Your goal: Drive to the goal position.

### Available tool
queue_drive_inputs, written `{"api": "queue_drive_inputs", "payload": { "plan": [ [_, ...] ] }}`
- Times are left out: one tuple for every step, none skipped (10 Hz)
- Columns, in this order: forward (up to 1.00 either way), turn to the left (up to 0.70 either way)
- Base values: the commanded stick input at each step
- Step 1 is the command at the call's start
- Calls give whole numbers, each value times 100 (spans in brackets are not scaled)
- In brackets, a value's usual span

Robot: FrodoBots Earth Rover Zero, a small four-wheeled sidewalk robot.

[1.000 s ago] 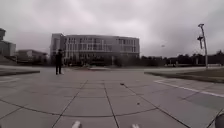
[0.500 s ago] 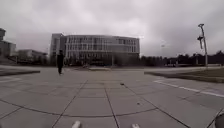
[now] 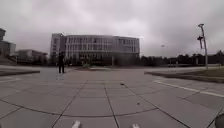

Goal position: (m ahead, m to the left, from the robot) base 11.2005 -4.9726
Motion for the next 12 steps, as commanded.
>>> {"api": "queue_drive_inputs", "payload": {
  "plan": [
    [6,0],
    [6,0],
    [6,0],
    [6,0],
    [6,0],
    [6,0],
    [6,0],
    [6,0],
    [6,0],
    [6,0],
    [6,0],
    [6,0]
  ]
}}
